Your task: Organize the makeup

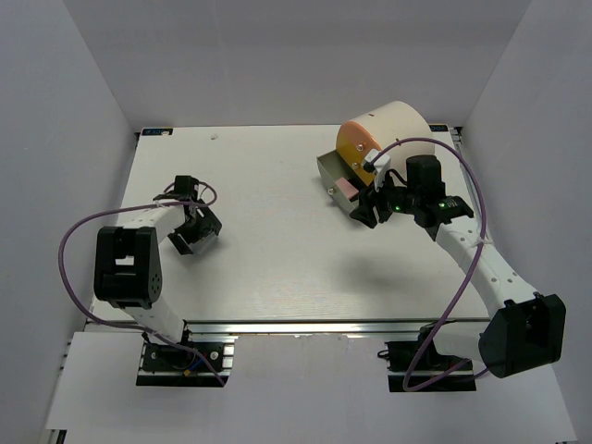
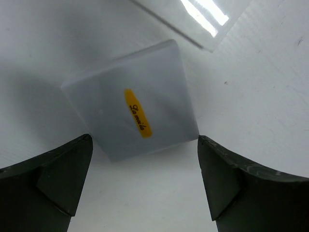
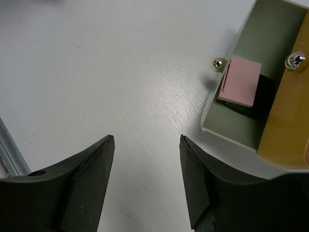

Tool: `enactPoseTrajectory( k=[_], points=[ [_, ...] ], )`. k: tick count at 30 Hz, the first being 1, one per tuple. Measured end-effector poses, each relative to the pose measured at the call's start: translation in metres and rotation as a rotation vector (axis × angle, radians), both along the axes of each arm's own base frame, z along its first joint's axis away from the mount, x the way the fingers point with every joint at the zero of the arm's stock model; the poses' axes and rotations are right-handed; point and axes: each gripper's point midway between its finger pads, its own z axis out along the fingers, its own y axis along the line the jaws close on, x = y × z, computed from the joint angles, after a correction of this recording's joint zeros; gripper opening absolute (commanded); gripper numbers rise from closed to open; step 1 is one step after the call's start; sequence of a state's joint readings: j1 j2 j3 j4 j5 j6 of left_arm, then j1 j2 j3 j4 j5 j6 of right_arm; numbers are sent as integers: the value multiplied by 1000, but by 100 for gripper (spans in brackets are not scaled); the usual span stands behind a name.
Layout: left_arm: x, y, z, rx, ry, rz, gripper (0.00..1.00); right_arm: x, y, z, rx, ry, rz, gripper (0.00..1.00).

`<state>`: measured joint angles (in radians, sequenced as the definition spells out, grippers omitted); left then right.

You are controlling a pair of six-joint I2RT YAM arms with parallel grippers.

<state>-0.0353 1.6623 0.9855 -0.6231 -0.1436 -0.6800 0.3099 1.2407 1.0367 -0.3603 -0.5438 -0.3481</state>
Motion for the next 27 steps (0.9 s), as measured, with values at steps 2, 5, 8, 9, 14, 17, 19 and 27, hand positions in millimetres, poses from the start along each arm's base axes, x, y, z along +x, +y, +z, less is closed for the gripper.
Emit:
enactPoseTrajectory(
  k=[2, 5, 8, 9, 14, 17, 19, 27],
  points=[
    [6, 1, 0, 0, -5, -3, 98, 0, 0, 0, -2, 0, -2, 62],
    [13, 2, -1, -3, -7, -6, 98, 0, 0, 0, -2, 0, -2, 62],
    [17, 2, -2, -7, -6, -7, 98, 0, 0, 0, -2, 0, -2, 62],
    [18, 2, -2, -9, -5, -7, 98, 0, 0, 0, -2, 0, -2, 62],
    [19, 2, -2, -18, -7, 6, 98, 0, 0, 0, -2, 0, -2, 62],
    [20, 1, -2, -32, -12, 25, 98, 0, 0, 0, -2, 0, -2, 62],
    [22, -1, -1, -44, -16, 42, 98, 0, 0, 0, -2, 0, -2, 62],
    [28, -6, 0, -95, -30, 114, 98, 0, 0, 0, -2, 0, -2, 62]
  ],
)
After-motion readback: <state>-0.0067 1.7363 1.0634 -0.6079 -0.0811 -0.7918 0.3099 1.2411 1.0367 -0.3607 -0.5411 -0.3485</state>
